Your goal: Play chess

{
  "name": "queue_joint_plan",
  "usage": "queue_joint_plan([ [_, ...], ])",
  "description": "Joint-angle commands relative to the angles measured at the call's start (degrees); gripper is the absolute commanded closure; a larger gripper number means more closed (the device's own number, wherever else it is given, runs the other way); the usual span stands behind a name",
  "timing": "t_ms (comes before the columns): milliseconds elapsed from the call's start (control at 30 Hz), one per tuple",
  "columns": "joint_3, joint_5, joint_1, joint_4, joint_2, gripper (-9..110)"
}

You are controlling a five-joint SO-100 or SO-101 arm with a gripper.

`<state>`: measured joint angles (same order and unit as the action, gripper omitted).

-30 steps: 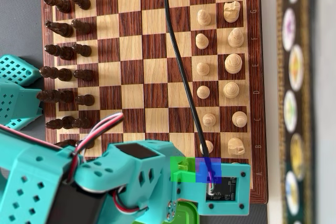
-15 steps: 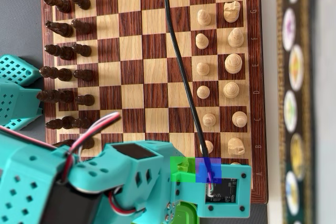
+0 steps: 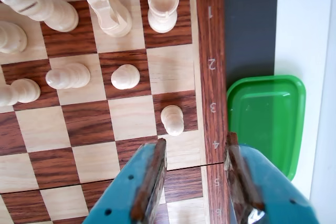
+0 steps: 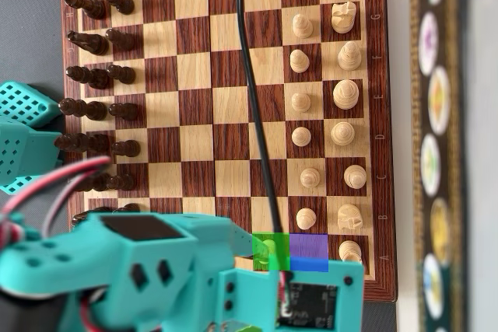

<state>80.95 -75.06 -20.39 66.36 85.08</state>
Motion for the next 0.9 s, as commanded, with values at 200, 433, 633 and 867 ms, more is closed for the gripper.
queue_joint_plan([
  [200,9.3,-0.5,-0.4,0.0,19.6,85],
  [433,23.6,-0.6,0.7,-7.1,36.1,85],
  [633,37.9,-3.3,5.3,-15.5,50.2,85],
  [867,53.3,-6.2,11.2,-25.5,65.7,85],
])
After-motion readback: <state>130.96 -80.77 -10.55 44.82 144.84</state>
